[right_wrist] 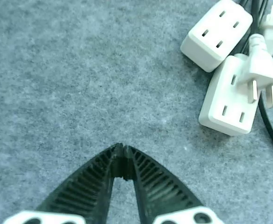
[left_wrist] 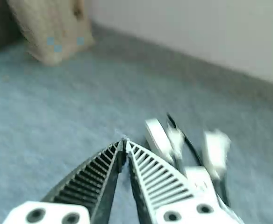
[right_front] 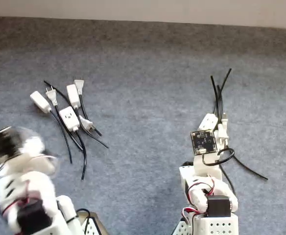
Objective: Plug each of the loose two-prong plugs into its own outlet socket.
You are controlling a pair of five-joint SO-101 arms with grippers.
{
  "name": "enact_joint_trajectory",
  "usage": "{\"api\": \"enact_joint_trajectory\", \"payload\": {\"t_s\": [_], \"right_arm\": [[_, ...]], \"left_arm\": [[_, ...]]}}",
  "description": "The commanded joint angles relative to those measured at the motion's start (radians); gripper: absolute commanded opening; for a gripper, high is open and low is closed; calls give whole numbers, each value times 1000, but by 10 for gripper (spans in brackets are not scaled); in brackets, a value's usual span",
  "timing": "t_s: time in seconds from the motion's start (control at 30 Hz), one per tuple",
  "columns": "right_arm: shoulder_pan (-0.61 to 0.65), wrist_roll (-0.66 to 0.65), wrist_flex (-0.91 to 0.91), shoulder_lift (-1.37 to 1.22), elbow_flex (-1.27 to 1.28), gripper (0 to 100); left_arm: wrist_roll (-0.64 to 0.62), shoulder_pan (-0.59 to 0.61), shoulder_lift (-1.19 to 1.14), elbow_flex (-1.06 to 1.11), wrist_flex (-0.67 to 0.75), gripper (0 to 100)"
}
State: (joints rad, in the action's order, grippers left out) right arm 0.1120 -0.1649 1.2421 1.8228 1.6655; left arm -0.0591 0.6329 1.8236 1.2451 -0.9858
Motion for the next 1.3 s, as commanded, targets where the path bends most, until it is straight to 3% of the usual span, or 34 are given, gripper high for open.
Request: {"api": "enact_joint_trajectory", "payload": {"t_s": [0.0,0.1,0.2,0.4,0.53,0.8,0.93,1.07,1.27], "right_arm": [[5,-11,5,8,122,6],[5,-11,5,8,122,6],[5,-11,5,8,122,6],[5,-11,5,8,122,6],[5,-11,5,8,122,6],[5,-11,5,8,122,6],[5,-11,5,8,122,6],[5,-11,5,8,122,6],[5,-11,5,8,122,6]], "left_arm": [[75,136,-5,-91,192,11],[186,136,-7,-93,276,86],[195,137,-18,-97,279,181],[196,140,-300,-242,242,194],[195,134,-688,-590,57,194],[195,107,-1555,-1484,-554,196],[193,64,-1922,-1853,-789,195],[109,36,-2146,-1994,-793,196],[100,-64,-2348,-2018,-776,196]]}}
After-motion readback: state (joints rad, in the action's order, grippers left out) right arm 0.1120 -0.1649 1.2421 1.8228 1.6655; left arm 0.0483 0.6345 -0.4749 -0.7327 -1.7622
